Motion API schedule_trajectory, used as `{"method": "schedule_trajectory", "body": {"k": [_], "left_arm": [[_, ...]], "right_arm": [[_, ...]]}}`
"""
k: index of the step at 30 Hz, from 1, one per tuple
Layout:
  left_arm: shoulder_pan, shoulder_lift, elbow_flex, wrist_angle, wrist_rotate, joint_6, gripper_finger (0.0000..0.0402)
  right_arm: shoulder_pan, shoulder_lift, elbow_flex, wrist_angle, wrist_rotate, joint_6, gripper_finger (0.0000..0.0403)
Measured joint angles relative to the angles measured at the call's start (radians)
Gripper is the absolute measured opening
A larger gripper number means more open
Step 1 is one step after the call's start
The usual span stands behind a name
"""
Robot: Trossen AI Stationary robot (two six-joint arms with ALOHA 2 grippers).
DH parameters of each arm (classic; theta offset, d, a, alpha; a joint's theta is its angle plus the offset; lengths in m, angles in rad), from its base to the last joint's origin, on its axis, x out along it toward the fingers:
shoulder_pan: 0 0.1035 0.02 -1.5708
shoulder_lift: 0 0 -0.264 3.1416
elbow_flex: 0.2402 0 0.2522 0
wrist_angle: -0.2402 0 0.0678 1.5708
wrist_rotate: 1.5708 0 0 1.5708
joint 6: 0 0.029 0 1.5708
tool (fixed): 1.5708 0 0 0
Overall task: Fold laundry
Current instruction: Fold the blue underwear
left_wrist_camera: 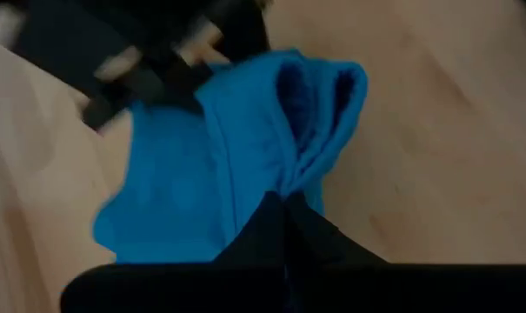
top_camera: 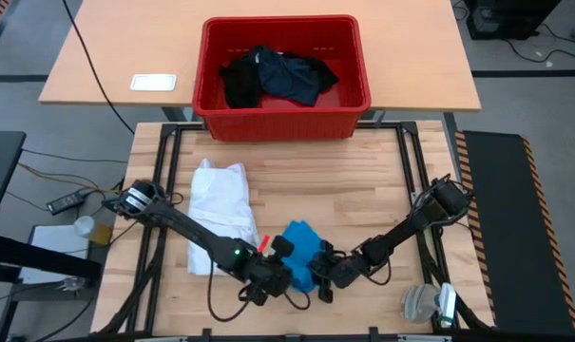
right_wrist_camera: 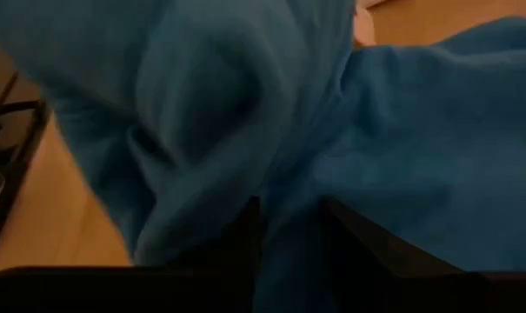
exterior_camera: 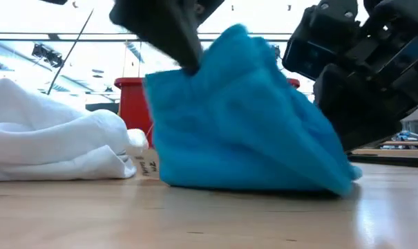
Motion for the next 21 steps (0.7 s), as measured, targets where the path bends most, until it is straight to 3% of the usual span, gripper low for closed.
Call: {"method": "schedule_trajectory", "body": {"k": [8, 14, 18, 21], "left_arm": [[0.025, 0.012, 0.000, 0.107, 0.000, 0.139, 0.0000], [0.035, 0.025, -0.001, 0.154, 0.000, 0.215, 0.0000], [0.029, 0.025, -0.001, 0.145, 0.055, 0.217, 0.0000], [0.028, 0.025, -0.001, 0.137, 0.055, 0.213, 0.0000]], "right_arm": [[0.012, -0.001, 0.001, 0.014, -0.039, -0.057, 0.0129], [0.035, -0.031, 0.002, -0.004, 0.055, -0.061, 0.0123], [0.042, -0.063, 0.002, -0.057, 0.104, -0.011, 0.0121], [0.045, -0.070, 0.002, -0.075, 0.104, 0.011, 0.0121]]}}
